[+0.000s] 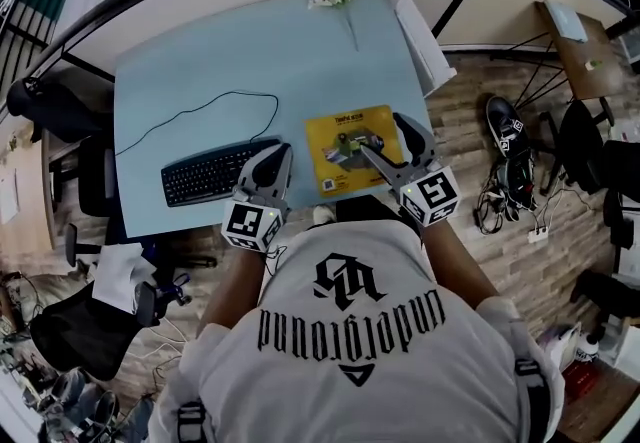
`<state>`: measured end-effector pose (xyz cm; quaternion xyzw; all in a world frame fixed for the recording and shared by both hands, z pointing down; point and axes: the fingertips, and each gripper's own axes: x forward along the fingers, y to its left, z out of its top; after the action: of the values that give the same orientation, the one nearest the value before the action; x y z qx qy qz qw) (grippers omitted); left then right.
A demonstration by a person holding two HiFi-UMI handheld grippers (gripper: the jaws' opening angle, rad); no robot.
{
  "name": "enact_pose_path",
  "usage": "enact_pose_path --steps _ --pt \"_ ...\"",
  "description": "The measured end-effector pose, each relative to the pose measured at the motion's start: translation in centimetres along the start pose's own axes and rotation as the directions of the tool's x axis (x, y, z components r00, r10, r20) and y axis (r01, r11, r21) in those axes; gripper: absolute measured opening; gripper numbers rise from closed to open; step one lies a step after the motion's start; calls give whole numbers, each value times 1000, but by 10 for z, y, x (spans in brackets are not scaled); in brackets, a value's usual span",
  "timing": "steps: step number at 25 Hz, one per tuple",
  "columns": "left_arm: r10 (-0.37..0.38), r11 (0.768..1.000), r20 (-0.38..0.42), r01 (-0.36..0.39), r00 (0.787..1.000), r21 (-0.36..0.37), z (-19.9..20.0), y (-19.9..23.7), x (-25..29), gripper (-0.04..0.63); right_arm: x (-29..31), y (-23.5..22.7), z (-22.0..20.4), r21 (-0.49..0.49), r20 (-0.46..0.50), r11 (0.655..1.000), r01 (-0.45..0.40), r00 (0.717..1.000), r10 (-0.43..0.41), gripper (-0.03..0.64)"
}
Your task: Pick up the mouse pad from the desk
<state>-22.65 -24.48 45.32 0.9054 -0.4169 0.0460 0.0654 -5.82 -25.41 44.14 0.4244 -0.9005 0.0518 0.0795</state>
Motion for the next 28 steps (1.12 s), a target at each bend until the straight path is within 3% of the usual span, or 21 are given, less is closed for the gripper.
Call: enact_pose_path --steps 11,18,23,28 --pt "10 1000 -111 -13 994 -27 -34 22 49 8 40 -50 -43 40 -102 998 -42 994 46 352" --pt "10 998 -198 -22 980 -60 -71 32 80 7 60 -79 -90 78 -214 994 -72 973 87 354" --pt "15 997 -255 -35 967 -76 -98 32 98 6 69 -92 -135 58 -319 992 -113 940 125 360" --pt "7 997 -303 -29 953 -67 -121 32 112 7 76 -104 -196 43 -451 984 -172 876 173 371"
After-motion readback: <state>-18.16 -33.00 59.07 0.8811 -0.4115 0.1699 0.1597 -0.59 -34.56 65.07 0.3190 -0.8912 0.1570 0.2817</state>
